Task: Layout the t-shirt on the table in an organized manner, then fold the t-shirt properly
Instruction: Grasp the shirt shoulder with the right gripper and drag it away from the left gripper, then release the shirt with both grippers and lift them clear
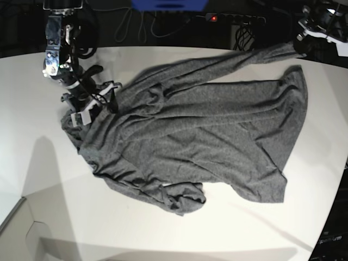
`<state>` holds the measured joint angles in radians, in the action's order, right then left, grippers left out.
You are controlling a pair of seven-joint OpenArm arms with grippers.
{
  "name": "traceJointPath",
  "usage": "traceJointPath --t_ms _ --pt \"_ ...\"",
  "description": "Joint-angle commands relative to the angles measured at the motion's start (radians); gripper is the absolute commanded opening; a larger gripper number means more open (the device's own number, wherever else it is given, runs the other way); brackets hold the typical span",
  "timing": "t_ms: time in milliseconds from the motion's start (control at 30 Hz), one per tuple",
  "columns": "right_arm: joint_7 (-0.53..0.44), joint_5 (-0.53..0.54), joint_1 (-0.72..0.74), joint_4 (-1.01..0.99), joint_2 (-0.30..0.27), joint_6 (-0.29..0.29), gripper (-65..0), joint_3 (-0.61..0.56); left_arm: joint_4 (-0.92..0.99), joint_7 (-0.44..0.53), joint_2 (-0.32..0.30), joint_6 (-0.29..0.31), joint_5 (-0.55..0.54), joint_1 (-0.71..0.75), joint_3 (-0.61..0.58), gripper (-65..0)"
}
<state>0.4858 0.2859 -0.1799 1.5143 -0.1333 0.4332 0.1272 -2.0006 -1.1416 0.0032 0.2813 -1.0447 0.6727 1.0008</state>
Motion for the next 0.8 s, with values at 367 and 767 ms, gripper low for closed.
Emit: traceJointPath --t_ms 367,767 --pt "-0.017 0.009 -0.017 0.061 -0.012 0.006 -65.0 0.009 -0.013 0.01 -0.012 -0.001 -0.019 -0.009 0.013 -65.0" --pt "-0.023 0.009 -0.215 0.308 -0.009 0.006 -65.0 0.07 -0.015 0.01 -0.041 0.002 -0.026 -0.049 0.016 -65.0"
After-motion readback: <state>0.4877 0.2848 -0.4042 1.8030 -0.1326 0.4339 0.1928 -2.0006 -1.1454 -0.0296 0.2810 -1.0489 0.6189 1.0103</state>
